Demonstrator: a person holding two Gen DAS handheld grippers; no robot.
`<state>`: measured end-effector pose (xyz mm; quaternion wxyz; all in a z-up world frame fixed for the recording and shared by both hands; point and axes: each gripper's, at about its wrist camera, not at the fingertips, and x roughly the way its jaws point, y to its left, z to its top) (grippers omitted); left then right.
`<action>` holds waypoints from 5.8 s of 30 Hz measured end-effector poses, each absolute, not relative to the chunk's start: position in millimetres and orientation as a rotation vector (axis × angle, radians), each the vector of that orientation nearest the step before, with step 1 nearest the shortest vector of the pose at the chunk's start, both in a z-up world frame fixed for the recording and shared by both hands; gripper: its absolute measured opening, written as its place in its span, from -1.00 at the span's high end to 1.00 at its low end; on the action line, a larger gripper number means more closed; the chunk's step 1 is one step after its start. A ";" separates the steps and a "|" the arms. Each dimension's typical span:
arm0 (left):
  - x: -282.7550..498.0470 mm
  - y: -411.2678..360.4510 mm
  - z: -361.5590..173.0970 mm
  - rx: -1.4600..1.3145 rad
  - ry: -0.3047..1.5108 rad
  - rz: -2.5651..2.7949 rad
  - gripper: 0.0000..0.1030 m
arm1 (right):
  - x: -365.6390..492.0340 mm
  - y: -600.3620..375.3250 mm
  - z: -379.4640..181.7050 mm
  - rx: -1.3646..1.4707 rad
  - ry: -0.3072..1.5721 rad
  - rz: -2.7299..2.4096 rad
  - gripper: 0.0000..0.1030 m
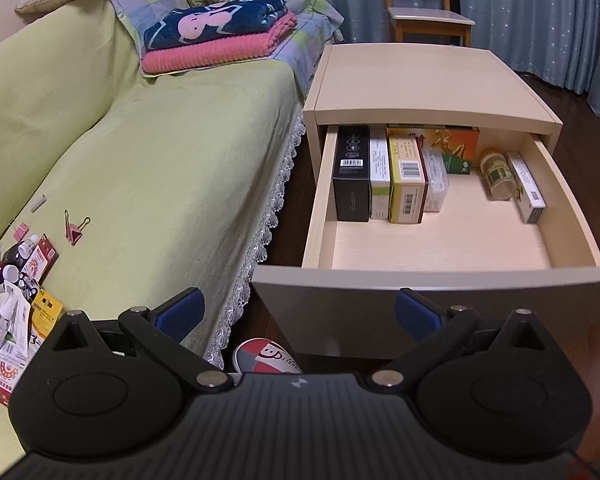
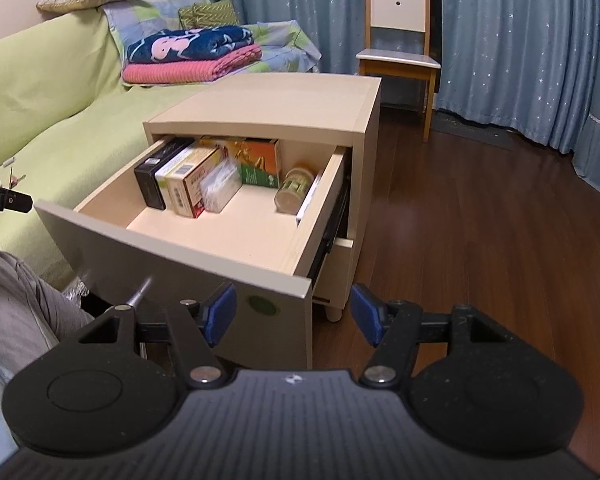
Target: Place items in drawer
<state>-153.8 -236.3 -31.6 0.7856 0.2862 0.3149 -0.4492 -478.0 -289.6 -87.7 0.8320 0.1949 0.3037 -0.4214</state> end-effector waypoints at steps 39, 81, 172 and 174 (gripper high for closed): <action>-92.8 -268.2 -102.6 0.760 0.735 -1.268 -0.40 | -436.9 -313.6 -133.5 0.425 0.791 -0.876 0.24; -91.4 -272.7 -106.9 0.744 0.717 -1.271 -0.38 | -420.5 -334.9 -140.3 0.402 0.778 -0.931 0.24; -186.5 -313.4 -146.7 0.675 0.786 -1.036 -0.93 | -366.5 -321.3 -160.8 0.657 0.595 -1.056 -0.44; -188.3 -317.3 -157.6 0.751 0.805 -0.989 -0.95 | -357.8 -319.5 -165.3 0.675 0.610 -1.087 -0.76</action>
